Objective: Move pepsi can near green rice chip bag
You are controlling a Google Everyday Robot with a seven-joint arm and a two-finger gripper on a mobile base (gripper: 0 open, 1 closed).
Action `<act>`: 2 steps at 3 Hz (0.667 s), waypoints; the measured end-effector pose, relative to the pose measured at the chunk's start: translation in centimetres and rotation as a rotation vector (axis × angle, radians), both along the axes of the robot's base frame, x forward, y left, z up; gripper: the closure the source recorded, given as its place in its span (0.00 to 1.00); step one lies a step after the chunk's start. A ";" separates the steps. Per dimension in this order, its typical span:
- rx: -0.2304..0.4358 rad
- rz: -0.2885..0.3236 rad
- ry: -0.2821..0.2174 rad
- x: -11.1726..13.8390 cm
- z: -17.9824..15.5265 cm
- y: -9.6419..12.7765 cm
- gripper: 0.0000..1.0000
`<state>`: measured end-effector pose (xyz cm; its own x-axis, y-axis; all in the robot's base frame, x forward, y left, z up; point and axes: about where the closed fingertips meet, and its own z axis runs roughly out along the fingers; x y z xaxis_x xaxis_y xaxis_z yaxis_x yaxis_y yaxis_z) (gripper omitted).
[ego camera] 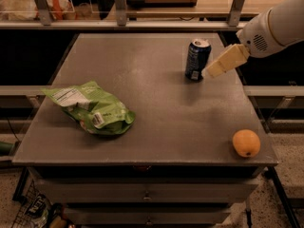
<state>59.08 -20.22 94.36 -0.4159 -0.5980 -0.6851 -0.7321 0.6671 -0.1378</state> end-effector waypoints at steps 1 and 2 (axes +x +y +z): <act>0.002 -0.078 -0.030 2.4 -1.0 -0.2 0.00; 0.043 -0.148 -0.053 4.5 -1.6 -0.6 0.00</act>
Offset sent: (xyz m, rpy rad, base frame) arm 0.0692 -0.0148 -0.0248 0.0992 -0.0784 -0.2358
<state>63.55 -20.83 92.73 -0.4597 -0.5025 -0.7323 -0.6176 0.7734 -0.1430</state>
